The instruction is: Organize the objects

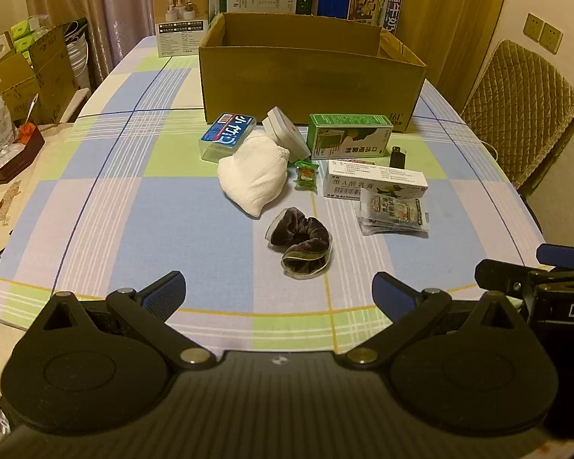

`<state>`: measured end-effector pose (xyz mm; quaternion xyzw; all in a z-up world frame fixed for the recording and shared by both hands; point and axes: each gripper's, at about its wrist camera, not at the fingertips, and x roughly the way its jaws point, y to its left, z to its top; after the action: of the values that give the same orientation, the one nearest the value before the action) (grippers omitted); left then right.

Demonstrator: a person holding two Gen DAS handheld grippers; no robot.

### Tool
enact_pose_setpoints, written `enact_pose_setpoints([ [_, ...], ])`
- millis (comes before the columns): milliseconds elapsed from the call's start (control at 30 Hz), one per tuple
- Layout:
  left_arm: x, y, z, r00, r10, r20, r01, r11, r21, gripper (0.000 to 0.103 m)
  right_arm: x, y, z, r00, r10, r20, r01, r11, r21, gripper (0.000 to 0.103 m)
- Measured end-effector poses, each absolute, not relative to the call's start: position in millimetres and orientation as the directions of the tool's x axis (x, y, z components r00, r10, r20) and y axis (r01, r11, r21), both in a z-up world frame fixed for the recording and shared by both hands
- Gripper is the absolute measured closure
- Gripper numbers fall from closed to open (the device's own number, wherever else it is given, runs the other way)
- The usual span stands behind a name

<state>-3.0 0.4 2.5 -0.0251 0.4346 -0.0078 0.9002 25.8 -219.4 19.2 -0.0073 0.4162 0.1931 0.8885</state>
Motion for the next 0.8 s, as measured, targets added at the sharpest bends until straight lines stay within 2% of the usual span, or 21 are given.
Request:
enact_pose_setpoints([
  [800, -2.1, 2.2, 1.7, 0.621, -0.039, -0.783, -0.016, 0.998, -0.063, 0.001, 28.4, -224.2, 20.3, 0.575, 0.338, -0.745, -0.339, 0.927, 0.158, 0.002],
])
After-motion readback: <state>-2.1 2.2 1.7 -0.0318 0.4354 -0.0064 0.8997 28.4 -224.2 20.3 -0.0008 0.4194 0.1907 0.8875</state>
